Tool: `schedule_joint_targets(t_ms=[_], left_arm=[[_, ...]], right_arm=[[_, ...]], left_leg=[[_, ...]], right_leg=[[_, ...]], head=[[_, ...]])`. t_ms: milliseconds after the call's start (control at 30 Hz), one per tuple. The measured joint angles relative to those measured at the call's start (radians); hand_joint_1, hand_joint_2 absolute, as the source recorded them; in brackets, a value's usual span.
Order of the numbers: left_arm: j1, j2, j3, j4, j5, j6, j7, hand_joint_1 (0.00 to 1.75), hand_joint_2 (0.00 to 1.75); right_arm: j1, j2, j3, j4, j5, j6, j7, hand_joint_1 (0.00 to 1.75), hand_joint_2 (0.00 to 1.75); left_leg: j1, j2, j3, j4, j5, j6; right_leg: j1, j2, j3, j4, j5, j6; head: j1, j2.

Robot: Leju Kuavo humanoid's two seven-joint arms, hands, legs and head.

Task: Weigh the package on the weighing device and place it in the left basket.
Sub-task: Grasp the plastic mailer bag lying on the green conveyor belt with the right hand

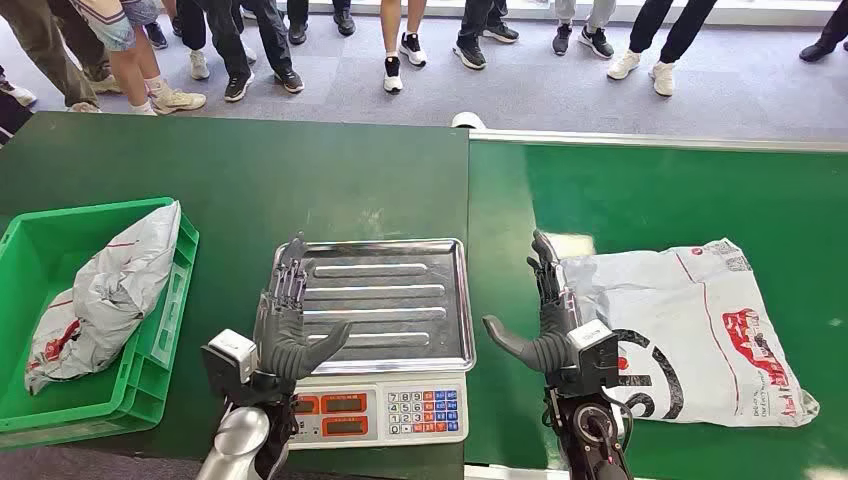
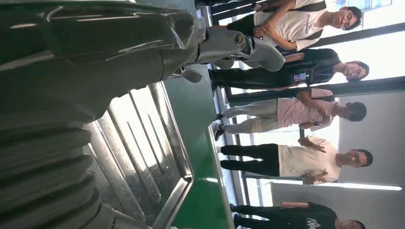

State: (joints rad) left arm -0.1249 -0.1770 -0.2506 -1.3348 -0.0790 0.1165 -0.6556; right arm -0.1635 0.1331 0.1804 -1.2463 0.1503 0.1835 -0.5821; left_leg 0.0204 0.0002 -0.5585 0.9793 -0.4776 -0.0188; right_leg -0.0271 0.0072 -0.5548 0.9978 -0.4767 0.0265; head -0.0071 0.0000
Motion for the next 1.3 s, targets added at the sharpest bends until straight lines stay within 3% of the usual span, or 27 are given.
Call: schedule_joint_targets(t_ms=[333, 567, 700, 900, 1300], left_arm=[[0.000, 0.000, 0.000, 0.000, 0.000, 0.001, 0.005, 0.00, 1.75], [0.001, 0.000, 0.003, -0.006, -0.002, 0.001, 0.008, 0.00, 1.75], [0.002, 0.000, 0.007, -0.006, -0.002, 0.000, 0.008, 0.00, 1.75], [0.002, 0.001, 0.010, -0.006, -0.002, -0.003, 0.008, 0.00, 1.75], [0.002, 0.000, 0.012, -0.006, -0.002, -0.003, 0.008, 0.00, 1.75]], right_arm=[[0.000, 0.000, 0.000, 0.000, 0.013, -0.014, 0.005, 0.00, 1.75], [0.005, -0.019, -0.055, -0.018, 0.131, -0.211, 0.044, 0.00, 1.75], [0.016, -0.048, -0.128, -0.039, 0.169, -0.263, 0.061, 0.00, 1.75], [0.027, -0.069, -0.197, -0.056, 0.189, -0.273, 0.067, 0.00, 1.75], [0.030, -0.074, -0.222, -0.063, 0.193, -0.273, 0.068, 0.00, 1.75]], left_leg=[[0.000, 0.000, 0.000, 0.000, 0.000, 0.000], [0.000, 0.000, 0.000, 0.000, 0.000, 0.000], [0.000, 0.000, 0.000, 0.000, 0.000, 0.000], [0.000, 0.000, 0.000, 0.000, 0.000, 0.000], [0.000, 0.000, 0.000, 0.000, 0.000, 0.000]], right_leg=[[0.000, 0.000, 0.000, 0.000, 0.000, 0.000], [0.000, 0.000, 0.000, 0.000, 0.000, 0.000], [-0.001, 0.000, 0.000, 0.000, 0.000, 0.000], [-0.001, 0.000, 0.000, 0.000, 0.000, 0.000], [-0.001, 0.000, 0.000, 0.000, 0.000, 0.000]], head=[[0.000, 0.000], [0.000, 0.000], [0.000, 0.000], [0.000, 0.000], [0.000, 0.000]])
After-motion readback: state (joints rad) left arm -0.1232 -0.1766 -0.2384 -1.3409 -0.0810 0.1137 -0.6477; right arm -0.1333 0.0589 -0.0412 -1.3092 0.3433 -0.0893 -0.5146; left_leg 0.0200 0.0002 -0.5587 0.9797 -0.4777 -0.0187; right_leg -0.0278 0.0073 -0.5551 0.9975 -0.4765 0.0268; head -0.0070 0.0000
